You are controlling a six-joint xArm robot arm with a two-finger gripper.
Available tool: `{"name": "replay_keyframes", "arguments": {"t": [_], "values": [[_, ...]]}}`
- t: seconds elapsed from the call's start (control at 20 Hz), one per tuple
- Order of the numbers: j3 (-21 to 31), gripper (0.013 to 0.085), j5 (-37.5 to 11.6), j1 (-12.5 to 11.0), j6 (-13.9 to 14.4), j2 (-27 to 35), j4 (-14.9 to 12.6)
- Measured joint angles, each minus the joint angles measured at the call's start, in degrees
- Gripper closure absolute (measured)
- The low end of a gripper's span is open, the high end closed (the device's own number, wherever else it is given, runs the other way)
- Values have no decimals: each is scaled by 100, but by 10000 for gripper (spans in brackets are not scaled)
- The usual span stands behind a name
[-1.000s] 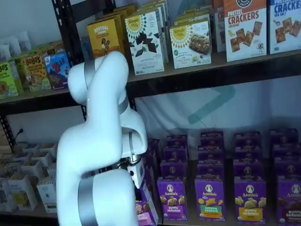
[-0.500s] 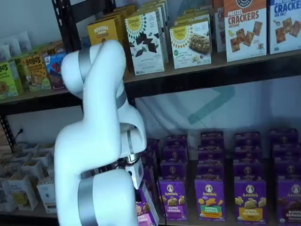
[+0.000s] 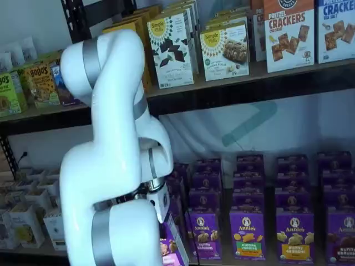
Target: Pick up the purple box with a pink patch in the middle, on the bottom shelf, the first box from the left
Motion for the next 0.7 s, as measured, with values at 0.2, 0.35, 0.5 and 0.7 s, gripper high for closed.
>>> {"name": "replay_keyframes", "arguments": {"t": [0.2,0.35,0.5,0.7], "values": [[488,650,85,-61,-108,-606,48],[746,650,211,-92,-268,-1024,190],[934,650,457,-120,-392,-1466,296],[1046,650,921,-144,-586,-1975,497]]}}
